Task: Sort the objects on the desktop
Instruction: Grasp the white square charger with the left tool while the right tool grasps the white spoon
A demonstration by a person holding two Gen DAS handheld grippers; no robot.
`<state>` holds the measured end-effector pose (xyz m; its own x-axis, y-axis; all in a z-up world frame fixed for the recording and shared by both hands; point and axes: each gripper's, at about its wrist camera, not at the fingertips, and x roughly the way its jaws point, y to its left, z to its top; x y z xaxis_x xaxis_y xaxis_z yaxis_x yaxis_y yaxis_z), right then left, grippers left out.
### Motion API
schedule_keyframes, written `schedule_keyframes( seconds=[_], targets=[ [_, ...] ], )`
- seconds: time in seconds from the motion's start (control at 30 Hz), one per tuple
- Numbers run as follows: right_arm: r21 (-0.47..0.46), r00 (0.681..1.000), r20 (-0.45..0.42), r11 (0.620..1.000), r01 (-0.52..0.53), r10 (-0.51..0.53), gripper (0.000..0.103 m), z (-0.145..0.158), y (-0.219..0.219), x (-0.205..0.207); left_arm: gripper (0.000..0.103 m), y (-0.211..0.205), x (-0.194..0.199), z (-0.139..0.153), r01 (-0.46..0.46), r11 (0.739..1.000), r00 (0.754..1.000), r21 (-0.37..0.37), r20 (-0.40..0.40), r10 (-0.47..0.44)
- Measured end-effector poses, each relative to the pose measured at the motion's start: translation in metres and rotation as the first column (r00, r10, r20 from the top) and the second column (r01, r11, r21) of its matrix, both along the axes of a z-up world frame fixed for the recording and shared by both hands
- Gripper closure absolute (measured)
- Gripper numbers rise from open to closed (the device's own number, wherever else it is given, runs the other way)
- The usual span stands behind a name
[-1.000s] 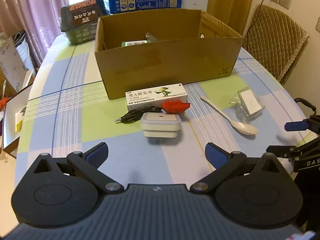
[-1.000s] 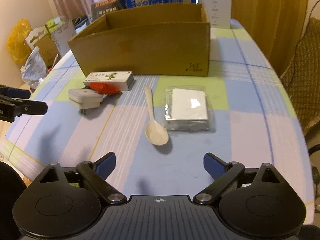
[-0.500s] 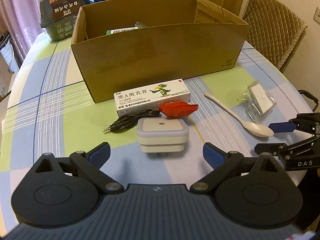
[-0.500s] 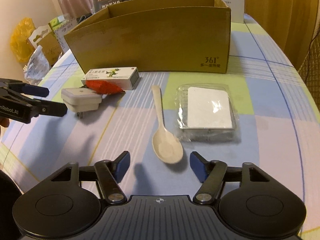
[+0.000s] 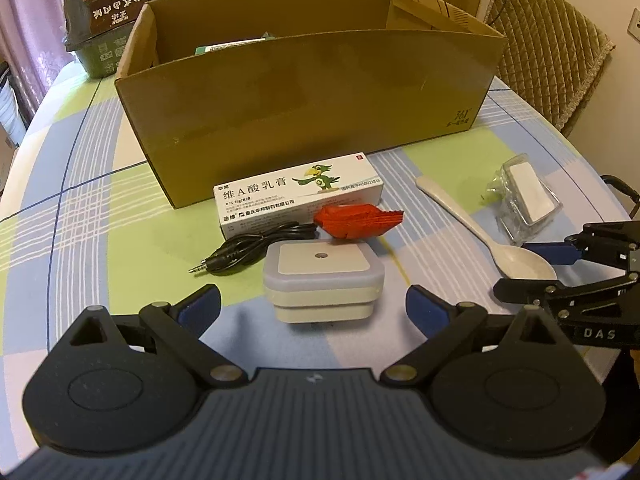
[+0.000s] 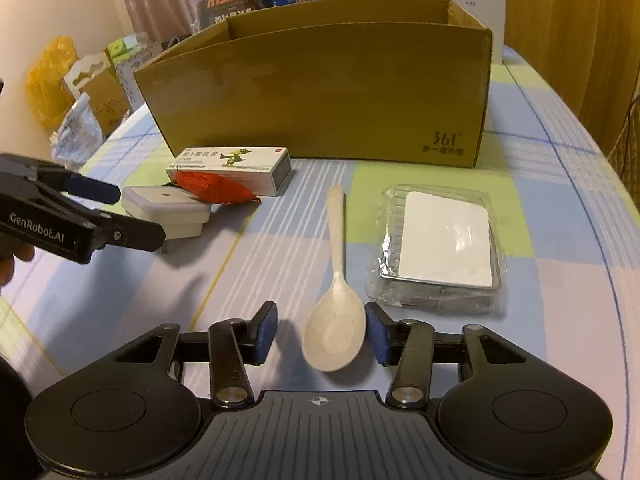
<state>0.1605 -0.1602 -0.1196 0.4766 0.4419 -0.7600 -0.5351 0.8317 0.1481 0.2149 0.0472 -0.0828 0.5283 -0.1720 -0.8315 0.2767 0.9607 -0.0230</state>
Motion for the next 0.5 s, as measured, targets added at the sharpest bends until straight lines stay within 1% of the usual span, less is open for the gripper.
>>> schedule_keyframes(
  seconds=[0.1,0.23,0.33,0.5],
  targets=[
    [-0.026,1.000,0.026,1.000,-0.006,0.006,0.062,-0.001,0.004,-0.002,0.006,-0.003,0.001,-0.001,0.007,1.000,1.000,0.006,0.007,-0.007],
    [-0.065,0.998,0.052,0.998,-0.024,0.027,0.062,-0.003,0.006,-0.006,0.006,-0.004,0.003,-0.002,0.008,1.000,1.000,0.008,0.013,-0.008],
    [-0.086,0.997,0.072,0.996,-0.018,0.025,0.062,-0.004,0.005,-0.010,0.006,-0.004,0.004,-0.003,0.006,1.000,1.000,0.009,0.014,-0.006],
    [-0.077,0.997,0.080,0.997,-0.005,0.012,0.063,-0.005,0.003,-0.012,0.006,-0.005,0.006,-0.003,0.009,1.000,1.000,0.008,0.017,-0.009]
  ],
)
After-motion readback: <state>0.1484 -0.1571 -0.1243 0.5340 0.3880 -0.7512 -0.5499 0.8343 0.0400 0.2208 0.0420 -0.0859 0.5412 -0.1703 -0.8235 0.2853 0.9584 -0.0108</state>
